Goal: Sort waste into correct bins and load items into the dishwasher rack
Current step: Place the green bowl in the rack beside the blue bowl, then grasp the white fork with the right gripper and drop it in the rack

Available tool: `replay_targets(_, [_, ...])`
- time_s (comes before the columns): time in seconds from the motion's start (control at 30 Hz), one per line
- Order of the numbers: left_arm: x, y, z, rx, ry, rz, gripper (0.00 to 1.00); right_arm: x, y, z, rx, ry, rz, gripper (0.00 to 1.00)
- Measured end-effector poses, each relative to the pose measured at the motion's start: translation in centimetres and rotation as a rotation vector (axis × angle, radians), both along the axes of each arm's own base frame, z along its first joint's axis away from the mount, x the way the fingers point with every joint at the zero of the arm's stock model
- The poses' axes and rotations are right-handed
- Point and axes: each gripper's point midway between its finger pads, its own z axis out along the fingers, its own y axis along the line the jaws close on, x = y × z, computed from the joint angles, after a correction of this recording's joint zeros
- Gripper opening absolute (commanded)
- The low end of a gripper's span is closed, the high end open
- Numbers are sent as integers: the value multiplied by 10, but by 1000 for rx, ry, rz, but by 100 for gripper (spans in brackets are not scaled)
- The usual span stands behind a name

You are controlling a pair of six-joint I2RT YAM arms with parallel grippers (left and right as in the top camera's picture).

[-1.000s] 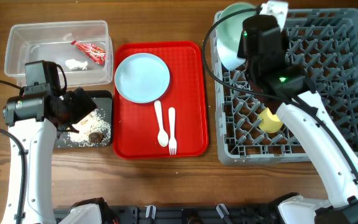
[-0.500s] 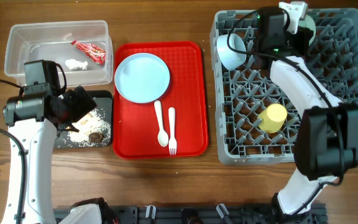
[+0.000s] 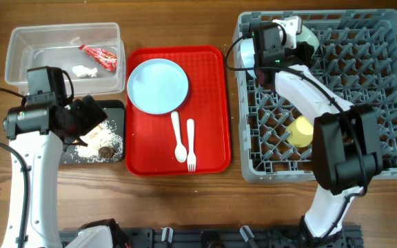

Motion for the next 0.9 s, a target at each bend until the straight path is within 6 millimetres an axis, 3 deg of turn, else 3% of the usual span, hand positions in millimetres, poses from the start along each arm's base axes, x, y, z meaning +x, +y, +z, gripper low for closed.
replay_targets(0.07, [0, 0, 0, 0, 0, 0, 100, -10, 8, -16, 56, 59, 12, 31])
replay_targets(0.1, [0, 0, 0, 0, 0, 0, 100, -13, 13, -21, 105, 74, 24, 49])
replay_targets(0.13, [0, 0, 0, 0, 0, 0, 100, -15, 19, -19, 166, 71, 47, 56])
replay_targets(0.17, [0, 0, 0, 0, -1, 0, 100, -14, 26, -9, 223, 50, 73, 62])
replay_targets(0.2, [0, 0, 0, 0, 0, 0, 100, -18, 35, 26, 309, -18, 121, 65])
replay_targets(0.3, [1, 0, 0, 0, -2, 0, 100, -43, 55, 87, 481, -80, 252, 67])
replay_targets(0.37, [1, 0, 0, -2, -3, -1, 100, -64, 86, 109, 669, -66, 394, 66])
replay_targets(0.4, [1, 0, 0, -2, -3, -1, 100, -82, 124, 110, 879, -2, 507, 66])
replay_targets(0.53, [1, 0, 0, -2, -3, -1, 100, -126, 211, 79, 1149, 239, 655, 66])
replay_targets(0.63, [1, 0, 0, -2, -3, -1, 100, -160, 260, 37, 1158, 430, 654, 66])
replay_targets(0.67, [1, 0, 0, -2, -4, -1, 100, -174, 281, 12, 1137, 510, 641, 66])
replay_targets(0.73, [1, 0, 0, -2, -3, -1, 100, -185, 296, -17, 1112, 571, 576, 66])
replay_targets(0.77, [1, 0, 0, -2, -4, -1, 100, -196, 306, -48, 1092, 628, 494, 65])
replay_targets(0.9, [1, 0, 0, -2, -3, -1, 100, -209, 309, -93, 1073, 680, 327, 59])
